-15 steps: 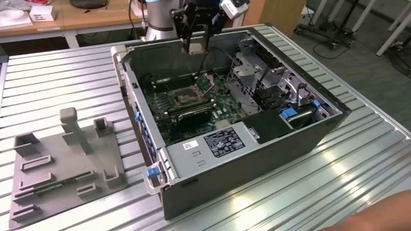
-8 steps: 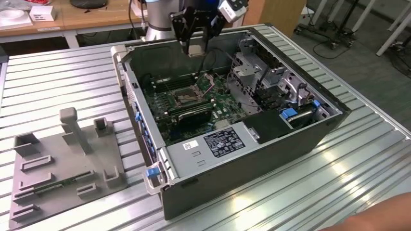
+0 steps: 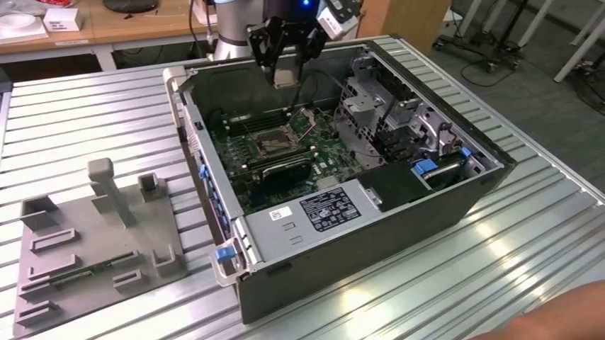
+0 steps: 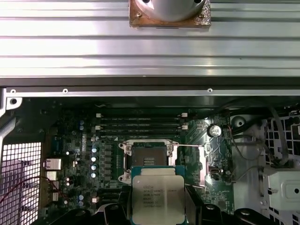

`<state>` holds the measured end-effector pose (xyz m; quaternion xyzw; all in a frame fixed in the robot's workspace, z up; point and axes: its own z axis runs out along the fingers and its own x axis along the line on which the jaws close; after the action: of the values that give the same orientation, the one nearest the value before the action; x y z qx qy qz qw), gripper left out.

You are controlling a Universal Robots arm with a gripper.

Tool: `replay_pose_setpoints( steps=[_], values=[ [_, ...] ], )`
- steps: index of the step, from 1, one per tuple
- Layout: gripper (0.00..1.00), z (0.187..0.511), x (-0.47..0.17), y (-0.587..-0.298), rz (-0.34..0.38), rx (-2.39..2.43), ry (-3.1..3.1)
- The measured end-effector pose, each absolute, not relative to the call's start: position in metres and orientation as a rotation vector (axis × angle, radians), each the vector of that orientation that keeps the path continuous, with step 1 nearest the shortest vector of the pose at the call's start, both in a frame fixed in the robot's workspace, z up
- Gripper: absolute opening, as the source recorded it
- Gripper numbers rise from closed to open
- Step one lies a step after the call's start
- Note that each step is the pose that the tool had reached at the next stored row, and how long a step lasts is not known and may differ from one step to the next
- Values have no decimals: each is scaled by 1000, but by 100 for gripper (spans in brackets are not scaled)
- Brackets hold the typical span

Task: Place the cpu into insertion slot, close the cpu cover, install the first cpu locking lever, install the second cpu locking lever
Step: 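Place the cpu into insertion slot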

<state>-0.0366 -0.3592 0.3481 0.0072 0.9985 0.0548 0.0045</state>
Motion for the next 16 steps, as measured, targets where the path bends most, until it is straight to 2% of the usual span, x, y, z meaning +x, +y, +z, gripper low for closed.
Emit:
replay_pose_setpoints(
  steps=[16],
  values=[
    [54, 335, -39, -360, 177, 20, 3122]
  ],
)
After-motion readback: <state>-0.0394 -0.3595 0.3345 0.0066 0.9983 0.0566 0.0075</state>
